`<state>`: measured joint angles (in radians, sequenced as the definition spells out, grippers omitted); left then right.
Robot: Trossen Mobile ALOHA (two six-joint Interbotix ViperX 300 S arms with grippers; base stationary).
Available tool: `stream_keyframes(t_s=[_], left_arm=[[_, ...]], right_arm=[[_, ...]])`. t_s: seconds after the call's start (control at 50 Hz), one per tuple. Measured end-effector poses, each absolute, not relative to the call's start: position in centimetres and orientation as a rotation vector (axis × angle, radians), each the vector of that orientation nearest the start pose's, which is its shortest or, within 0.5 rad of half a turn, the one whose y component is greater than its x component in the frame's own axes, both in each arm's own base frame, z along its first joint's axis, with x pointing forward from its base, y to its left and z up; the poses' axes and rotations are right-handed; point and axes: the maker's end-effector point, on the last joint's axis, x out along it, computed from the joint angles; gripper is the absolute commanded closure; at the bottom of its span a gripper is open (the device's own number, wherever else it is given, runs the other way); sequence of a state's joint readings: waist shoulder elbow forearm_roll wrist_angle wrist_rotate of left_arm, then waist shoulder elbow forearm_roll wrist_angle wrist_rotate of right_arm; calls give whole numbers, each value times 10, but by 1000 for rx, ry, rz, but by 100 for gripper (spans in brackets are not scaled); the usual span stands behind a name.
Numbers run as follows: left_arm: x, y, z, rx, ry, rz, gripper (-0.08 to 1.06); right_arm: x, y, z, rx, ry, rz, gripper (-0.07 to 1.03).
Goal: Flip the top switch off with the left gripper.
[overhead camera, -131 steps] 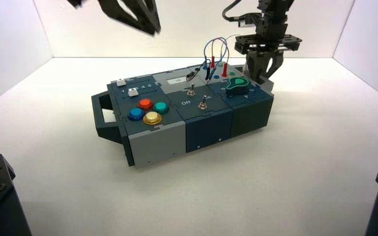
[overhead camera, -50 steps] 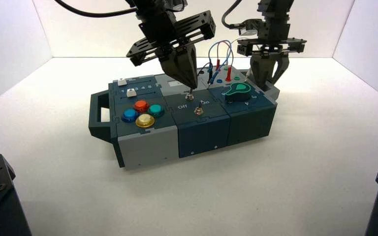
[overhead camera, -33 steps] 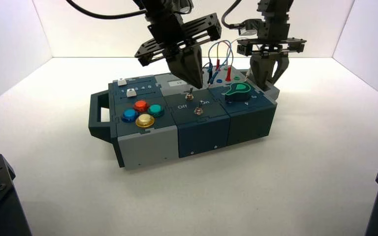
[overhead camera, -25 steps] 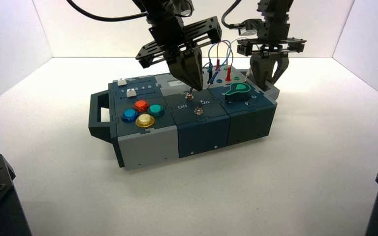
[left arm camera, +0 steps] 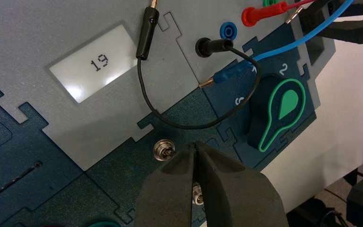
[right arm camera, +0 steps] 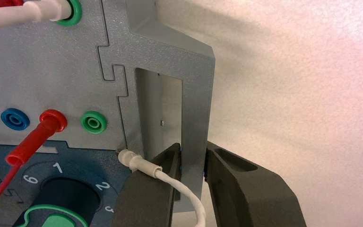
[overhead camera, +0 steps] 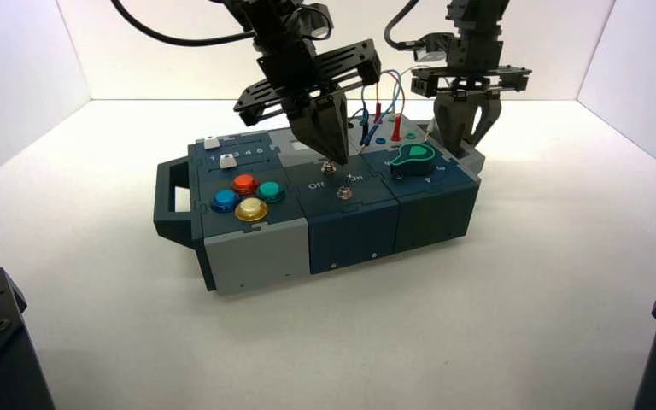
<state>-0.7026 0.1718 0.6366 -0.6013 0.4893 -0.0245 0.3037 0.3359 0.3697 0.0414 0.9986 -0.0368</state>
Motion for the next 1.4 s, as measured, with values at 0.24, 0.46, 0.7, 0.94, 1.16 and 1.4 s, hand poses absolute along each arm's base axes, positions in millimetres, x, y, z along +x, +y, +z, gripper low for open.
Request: stream_keyframes(t_s=[0.24, 0.46, 0.7, 0.94, 1.16, 1.4], left_arm=[[256, -276, 35, -186, 1419, -461, 101], [257, -270, 38, -196, 1412, -451, 101], [256, -266, 40, -202, 1410, -446, 101], [257, -265, 40, -207, 1410, -442, 101], [256, -263, 39, -203, 1405, -440, 101], [254, -251, 36, -209, 1412, -418, 101]], right_arm=[[342, 114, 21, -240, 1693, 264, 99], [342, 115, 21, -242, 1692, 267, 99], [341, 117, 21, -243, 1690, 269, 99], [342, 118, 21, -247, 1687, 271, 99], [342, 118, 21, -247, 1687, 271, 99], [342, 121, 20, -246, 1682, 274, 99]])
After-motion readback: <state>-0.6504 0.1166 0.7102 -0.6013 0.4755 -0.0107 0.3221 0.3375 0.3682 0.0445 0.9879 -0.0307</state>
